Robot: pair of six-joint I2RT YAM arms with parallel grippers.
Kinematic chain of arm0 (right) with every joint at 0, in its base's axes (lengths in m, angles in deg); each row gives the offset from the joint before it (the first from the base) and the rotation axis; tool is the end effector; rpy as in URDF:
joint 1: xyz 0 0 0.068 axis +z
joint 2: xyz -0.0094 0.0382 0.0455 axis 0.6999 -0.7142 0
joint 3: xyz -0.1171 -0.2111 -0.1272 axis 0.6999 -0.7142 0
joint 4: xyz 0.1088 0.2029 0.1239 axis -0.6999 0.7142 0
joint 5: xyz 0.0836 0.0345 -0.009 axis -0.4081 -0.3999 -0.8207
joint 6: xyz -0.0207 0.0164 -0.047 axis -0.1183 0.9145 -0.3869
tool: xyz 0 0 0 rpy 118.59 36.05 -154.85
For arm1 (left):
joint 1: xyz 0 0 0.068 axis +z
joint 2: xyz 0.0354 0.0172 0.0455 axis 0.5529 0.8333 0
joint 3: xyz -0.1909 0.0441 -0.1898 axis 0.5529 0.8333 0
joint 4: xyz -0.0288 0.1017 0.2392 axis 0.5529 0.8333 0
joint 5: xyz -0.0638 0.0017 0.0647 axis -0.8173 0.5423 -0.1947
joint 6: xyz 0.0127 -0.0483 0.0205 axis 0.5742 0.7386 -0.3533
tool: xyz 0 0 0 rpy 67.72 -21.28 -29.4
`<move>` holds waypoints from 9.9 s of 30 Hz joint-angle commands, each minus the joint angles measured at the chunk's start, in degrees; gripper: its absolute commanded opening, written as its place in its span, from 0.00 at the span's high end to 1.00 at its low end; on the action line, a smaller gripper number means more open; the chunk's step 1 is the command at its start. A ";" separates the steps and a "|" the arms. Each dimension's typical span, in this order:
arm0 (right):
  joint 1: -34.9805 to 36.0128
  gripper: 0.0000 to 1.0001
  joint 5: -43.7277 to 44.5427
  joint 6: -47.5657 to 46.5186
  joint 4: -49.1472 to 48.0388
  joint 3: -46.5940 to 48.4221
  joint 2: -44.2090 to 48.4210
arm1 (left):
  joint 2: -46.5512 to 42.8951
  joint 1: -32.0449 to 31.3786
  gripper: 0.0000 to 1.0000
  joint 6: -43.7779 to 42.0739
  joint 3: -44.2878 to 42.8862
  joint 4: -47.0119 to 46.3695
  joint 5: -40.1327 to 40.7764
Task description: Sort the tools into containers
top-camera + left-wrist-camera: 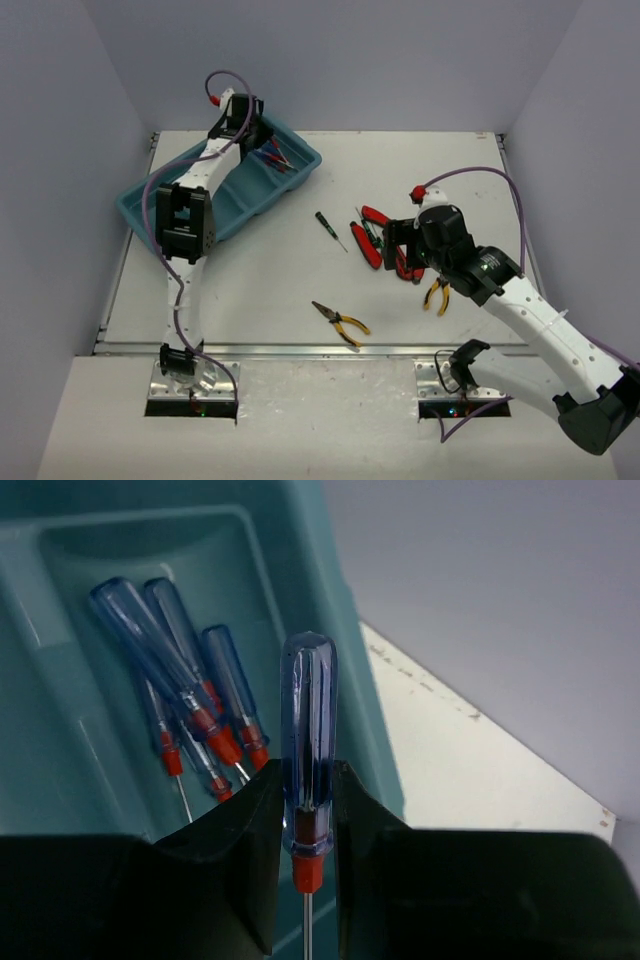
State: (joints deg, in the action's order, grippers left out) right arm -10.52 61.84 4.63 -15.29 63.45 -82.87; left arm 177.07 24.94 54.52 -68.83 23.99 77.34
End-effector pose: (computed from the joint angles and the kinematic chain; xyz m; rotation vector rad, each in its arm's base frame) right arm 0.1692 0.1029 0.3029 0.0170 2.2431 0.3045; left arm 0.5341 -0.0756 0.2574 -0.7261 2.0023 -0.3898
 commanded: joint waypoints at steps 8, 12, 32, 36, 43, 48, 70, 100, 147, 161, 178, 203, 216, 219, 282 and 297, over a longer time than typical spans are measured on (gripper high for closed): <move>-0.24 0.01 -0.60 0.20 -0.78 2.06 -3.16 | -7.22 1.06 0.20 2.96 -0.31 -0.75 -2.60; -0.24 0.01 -2.83 0.00 -2.60 2.70 -6.13 | -20.01 0.85 0.06 0.31 5.24 -1.72 -2.79; -0.15 0.51 -10.01 -12.93 -8.48 33.34 -56.62 | -86.95 -0.34 0.00 -13.98 69.87 -1.70 -23.19; -0.15 0.52 -8.78 -14.99 -3.93 43.44 -66.78 | -89.92 -0.34 0.00 -16.91 71.69 3.59 -21.28; -0.06 0.69 -8.87 -16.14 -0.58 50.34 -75.91 | -90.59 -0.34 0.00 -17.70 74.56 4.79 -18.99; -0.05 0.81 -8.50 -16.80 -2.55 48.29 -75.52 | -88.64 -0.34 0.00 -13.95 76.50 1.75 -20.74; -0.15 1.00 -54.03 5.51 -32.33 15.70 -30.83 | -64.24 -10.19 0.21 12.94 85.52 -57.22 -33.44; -0.24 1.00 -43.04 9.98 -30.01 16.34 -29.57 | -69.28 -11.42 0.03 11.30 86.37 -59.51 -30.06; -18.43 0.01 -21.46 1.76 -10.09 12.45 -22.33 | -24.46 3.75 1.00 -1.79 29.08 0.10 11.13; -13.14 0.47 -10.48 -8.10 -3.85 14.60 -35.42 | -19.45 4.94 0.12 -0.26 19.38 3.80 11.94; -8.24 0.68 -2.90 -12.01 -0.95 34.07 -64.46 | -63.22 0.54 0.00 -3.26 66.36 -9.46 2.39; -2.68 1.00 -19.19 -4.96 -11.47 21.46 -41.26 | -58.88 -7.16 0.00 5.07 75.57 -46.45 -32.67; -2.66 1.00 -53.34 4.46 -33.91 8.52 -24.11 | -52.97 -15.54 0.29 12.68 77.21 -66.00 -37.44; -2.70 1.00 -52.31 5.25 -34.11 9.30 -24.33 | -51.80 -17.00 0.61 12.83 76.52 -66.54 -37.98; -7.53 0.91 -3.10 -6.72 -0.90 21.34 -62.83 | -58.23 -2.41 0.00 -6.61 56.07 -6.66 -8.97; -6.59 1.00 -43.25 1.30 -28.50 3.16 -25.16 | -51.51 -11.59 0.02 5.60 70.55 -48.93 -41.46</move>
State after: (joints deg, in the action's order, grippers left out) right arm -17.54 42.33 1.23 -25.39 70.94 -116.21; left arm 124.79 16.27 55.61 1.79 -6.67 46.19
